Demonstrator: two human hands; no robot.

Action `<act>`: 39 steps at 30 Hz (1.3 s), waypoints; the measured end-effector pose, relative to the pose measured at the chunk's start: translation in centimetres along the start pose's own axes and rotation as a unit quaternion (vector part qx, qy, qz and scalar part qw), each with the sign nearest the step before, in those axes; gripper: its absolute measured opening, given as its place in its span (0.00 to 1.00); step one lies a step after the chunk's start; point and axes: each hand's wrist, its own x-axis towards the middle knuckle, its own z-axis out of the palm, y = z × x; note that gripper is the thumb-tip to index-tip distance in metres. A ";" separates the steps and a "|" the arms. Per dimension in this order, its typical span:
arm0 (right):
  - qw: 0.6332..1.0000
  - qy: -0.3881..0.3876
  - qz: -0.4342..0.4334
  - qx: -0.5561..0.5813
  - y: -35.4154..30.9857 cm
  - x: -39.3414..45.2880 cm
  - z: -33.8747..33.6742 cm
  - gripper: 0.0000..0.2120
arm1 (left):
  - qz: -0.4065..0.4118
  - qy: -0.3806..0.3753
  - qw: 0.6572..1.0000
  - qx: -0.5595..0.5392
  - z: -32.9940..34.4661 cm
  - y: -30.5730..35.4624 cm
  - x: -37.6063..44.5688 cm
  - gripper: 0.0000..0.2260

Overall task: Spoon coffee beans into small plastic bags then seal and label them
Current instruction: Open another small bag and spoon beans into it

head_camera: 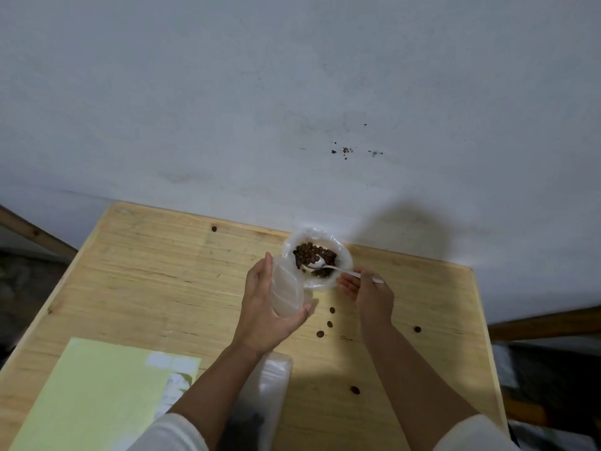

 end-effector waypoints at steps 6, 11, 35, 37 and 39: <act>0.999 -0.030 0.006 0.019 -0.4 0.1 -0.5 0.11 | 0.008 -0.012 1.000 0.016 0.1 -0.2 0.0 0.52; 0.999 -0.041 -0.024 0.003 -1.9 -0.8 -1.6 0.13 | 0.003 -0.013 1.000 0.014 0.0 -0.2 0.1 0.51; 0.880 -0.211 -0.342 -0.254 -2.8 -5.0 -0.4 0.10 | -0.006 0.015 1.000 0.007 0.3 -0.4 0.1 0.55; 0.910 -0.175 -0.323 -0.193 -3.0 -4.7 -0.8 0.12 | -0.014 0.022 1.000 0.002 0.3 -0.4 0.1 0.53; 0.942 -0.126 -0.285 -0.126 -3.3 -4.1 -1.1 0.14 | -0.021 0.030 0.999 -0.003 0.3 -0.4 0.1 0.50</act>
